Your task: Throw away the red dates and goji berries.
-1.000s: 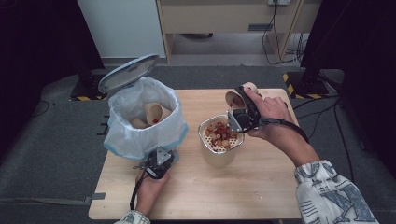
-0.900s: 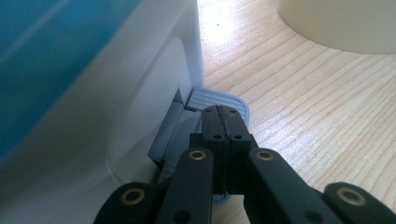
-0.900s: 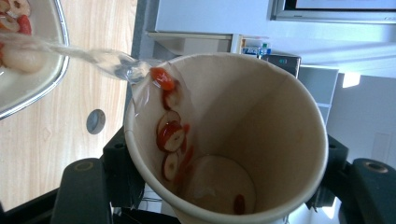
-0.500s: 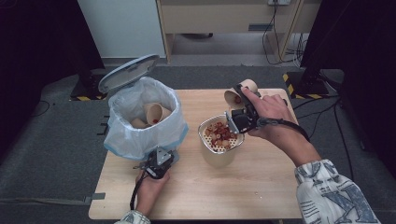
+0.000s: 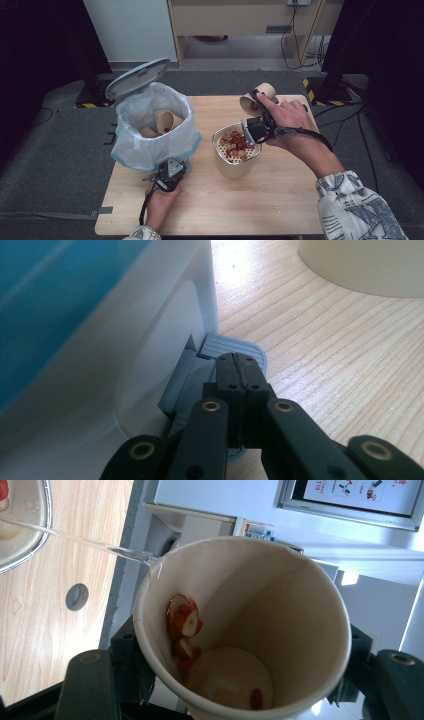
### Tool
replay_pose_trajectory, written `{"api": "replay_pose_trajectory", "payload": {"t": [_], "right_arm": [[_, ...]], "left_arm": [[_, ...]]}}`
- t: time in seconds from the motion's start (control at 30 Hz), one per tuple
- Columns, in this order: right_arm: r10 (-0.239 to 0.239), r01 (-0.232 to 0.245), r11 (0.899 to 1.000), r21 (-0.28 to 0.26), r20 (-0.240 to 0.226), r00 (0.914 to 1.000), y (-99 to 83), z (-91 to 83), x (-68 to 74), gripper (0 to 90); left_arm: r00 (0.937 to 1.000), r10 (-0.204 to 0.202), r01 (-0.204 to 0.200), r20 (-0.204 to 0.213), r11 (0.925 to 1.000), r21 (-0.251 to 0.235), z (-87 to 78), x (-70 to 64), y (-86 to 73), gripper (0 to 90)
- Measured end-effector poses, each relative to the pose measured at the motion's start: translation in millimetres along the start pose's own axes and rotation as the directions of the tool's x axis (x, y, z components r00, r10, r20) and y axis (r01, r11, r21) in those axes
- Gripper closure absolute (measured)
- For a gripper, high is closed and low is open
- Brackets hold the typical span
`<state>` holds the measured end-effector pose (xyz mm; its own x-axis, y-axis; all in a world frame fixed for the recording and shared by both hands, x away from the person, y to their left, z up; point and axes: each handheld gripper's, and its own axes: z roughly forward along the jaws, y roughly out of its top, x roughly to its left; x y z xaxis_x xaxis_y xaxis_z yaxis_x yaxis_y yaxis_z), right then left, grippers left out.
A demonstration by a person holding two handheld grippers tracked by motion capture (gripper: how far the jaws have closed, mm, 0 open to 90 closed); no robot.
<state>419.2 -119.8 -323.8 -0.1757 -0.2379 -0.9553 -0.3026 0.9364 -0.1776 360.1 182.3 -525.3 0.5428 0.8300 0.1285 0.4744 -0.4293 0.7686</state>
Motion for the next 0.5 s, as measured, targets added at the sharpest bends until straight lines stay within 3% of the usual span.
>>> {"api": "replay_pose_trajectory", "payload": {"t": [0.23,0.5], "right_arm": [[-0.002,0.002,1.000,0.005,-0.003,1.0000,-0.1,1.1,-0.4,30.9],[-0.040,0.040,0.999,0.012,-0.001,0.9992,2.8,1.6,-4.4,30.9]], "left_arm": [[1.0000,0.001,-0.001,0.001,1.0000,0.000,0.0,-0.1,0.0,88.7],[1.0000,0.002,-0.002,-0.001,1.0000,0.002,-0.2,-0.3,0.1,88.7]]}}
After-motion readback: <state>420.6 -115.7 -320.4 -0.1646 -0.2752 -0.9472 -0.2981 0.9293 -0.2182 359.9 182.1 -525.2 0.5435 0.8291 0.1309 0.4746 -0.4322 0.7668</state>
